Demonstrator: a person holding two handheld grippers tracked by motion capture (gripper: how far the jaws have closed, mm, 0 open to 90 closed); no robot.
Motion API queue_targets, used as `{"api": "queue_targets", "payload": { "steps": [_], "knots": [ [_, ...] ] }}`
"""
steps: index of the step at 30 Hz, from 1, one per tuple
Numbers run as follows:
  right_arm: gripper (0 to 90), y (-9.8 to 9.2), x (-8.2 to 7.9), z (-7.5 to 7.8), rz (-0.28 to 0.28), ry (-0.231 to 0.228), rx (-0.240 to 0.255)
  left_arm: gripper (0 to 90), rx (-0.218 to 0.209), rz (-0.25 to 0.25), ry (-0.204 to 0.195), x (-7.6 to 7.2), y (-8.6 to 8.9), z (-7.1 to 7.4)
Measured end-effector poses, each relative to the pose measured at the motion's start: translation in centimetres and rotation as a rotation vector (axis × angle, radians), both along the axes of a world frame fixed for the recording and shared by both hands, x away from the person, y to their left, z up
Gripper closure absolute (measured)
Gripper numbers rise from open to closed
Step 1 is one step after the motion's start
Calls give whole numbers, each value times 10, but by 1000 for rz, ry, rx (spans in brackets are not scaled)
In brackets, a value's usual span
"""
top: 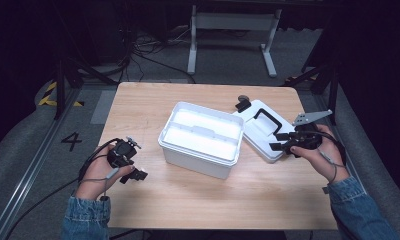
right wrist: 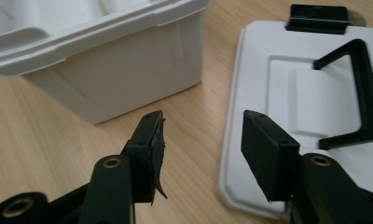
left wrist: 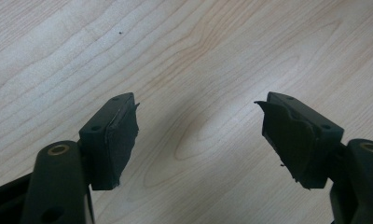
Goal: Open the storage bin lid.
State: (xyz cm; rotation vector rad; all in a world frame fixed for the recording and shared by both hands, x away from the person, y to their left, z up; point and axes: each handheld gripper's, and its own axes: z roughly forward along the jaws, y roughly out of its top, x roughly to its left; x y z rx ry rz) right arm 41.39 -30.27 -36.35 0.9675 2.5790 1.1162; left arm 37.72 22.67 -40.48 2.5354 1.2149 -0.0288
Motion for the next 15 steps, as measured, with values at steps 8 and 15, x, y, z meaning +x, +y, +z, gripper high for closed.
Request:
{"api": "queue_targets", "payload": {
  "steps": [8, 15],
  "knots": [
    [495, 17, -21, -16, 42, 17, 6, 274, -1, 1, -2, 0, 0, 0],
    [494, 26, -33, -32, 49, 31, 7, 274, -3, -1, 3, 0, -1, 0]
  ]
}}
